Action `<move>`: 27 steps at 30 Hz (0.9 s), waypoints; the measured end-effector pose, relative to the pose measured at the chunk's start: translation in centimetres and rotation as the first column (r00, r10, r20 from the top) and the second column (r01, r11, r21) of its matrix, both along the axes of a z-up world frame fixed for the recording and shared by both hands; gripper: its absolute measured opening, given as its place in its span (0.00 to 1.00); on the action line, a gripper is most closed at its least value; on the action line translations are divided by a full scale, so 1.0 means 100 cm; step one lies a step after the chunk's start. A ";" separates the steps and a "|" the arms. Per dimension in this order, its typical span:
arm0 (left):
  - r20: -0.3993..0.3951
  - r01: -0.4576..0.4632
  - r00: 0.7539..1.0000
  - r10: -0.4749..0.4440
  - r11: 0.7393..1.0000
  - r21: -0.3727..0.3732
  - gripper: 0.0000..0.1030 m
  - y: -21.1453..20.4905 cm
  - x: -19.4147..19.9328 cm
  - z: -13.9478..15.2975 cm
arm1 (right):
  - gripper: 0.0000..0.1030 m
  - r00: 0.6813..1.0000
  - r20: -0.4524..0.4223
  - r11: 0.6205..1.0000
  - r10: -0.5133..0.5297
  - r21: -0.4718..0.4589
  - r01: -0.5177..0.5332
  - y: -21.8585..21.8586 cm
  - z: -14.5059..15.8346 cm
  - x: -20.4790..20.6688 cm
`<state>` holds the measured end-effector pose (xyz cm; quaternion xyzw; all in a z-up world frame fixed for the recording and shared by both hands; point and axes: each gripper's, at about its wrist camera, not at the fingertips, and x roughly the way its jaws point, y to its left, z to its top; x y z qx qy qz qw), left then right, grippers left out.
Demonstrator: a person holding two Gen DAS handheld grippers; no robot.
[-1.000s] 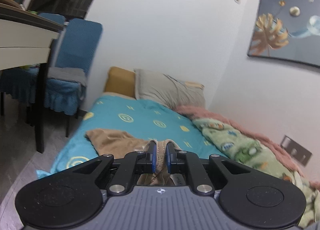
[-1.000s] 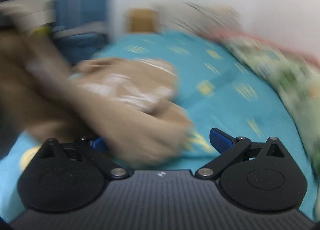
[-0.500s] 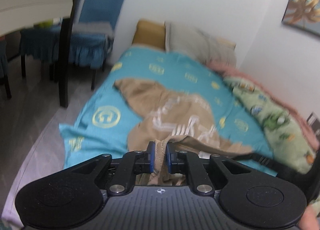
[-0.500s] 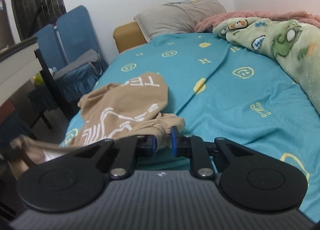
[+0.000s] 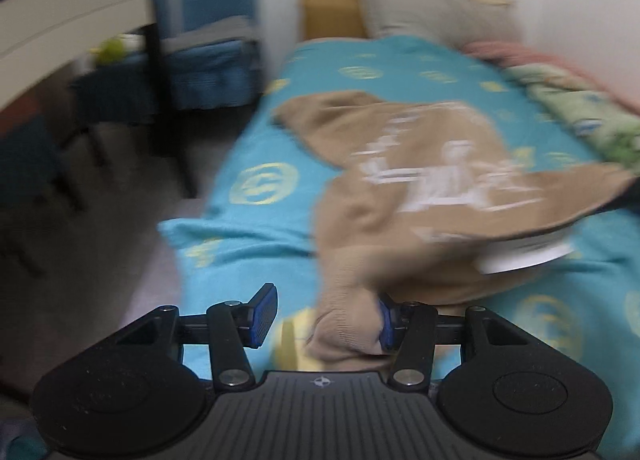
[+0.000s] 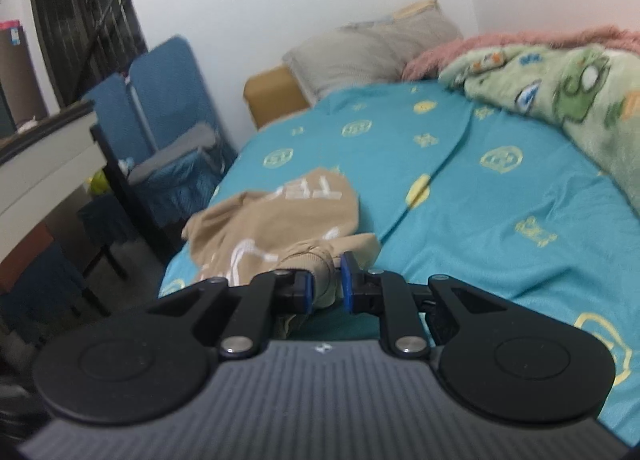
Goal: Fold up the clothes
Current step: 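Lift the T-shirt with the left tool while the right tool grasps another edge, then raise the T-shirt with both tools and shake it out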
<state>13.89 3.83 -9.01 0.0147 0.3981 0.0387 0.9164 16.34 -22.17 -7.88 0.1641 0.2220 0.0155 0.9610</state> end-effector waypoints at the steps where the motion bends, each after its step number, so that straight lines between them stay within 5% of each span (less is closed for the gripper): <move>1: 0.005 -0.051 0.999 0.051 0.999 0.015 0.52 0.004 0.001 -0.001 | 0.17 0.999 0.022 1.000 -0.026 -0.013 0.026 -0.002 0.001 -0.001; 4: 0.048 -0.143 0.988 0.144 0.989 -0.019 0.56 0.018 0.000 0.007 | 0.23 0.996 0.038 0.993 -0.086 -0.074 0.089 -0.007 -0.001 0.004; 6: 0.117 -0.207 0.971 0.209 0.978 -0.029 0.56 0.022 -0.003 0.016 | 0.64 0.992 0.014 0.986 -0.124 -0.112 0.125 -0.008 -0.008 0.010; 7: 0.156 -0.216 0.963 0.222 0.975 -0.050 0.56 0.023 -0.006 0.022 | 0.78 0.989 0.002 0.981 -0.150 -0.127 0.149 -0.010 -0.011 0.012; 8: 0.195 -0.225 0.952 0.234 0.972 -0.072 0.56 0.024 -0.010 0.028 | 0.81 0.985 -0.004 0.977 -0.171 -0.131 0.169 -0.012 -0.013 0.012; 13: 0.306 -0.232 0.915 0.261 0.964 -0.131 0.60 0.024 -0.031 0.057 | 0.82 0.983 -0.018 0.979 -0.185 -0.095 0.183 -0.023 0.003 0.000; 18: 0.439 -0.163 0.867 0.235 0.967 -0.196 0.60 0.023 -0.038 0.123 | 0.82 0.965 0.173 0.975 -0.195 -0.070 0.210 -0.031 0.085 -0.023; 27: 0.714 -0.050 0.678 0.176 0.980 -0.194 0.59 0.014 -0.115 0.324 | 0.78 0.881 0.456 0.988 -0.124 -0.029 0.155 -0.045 0.273 -0.103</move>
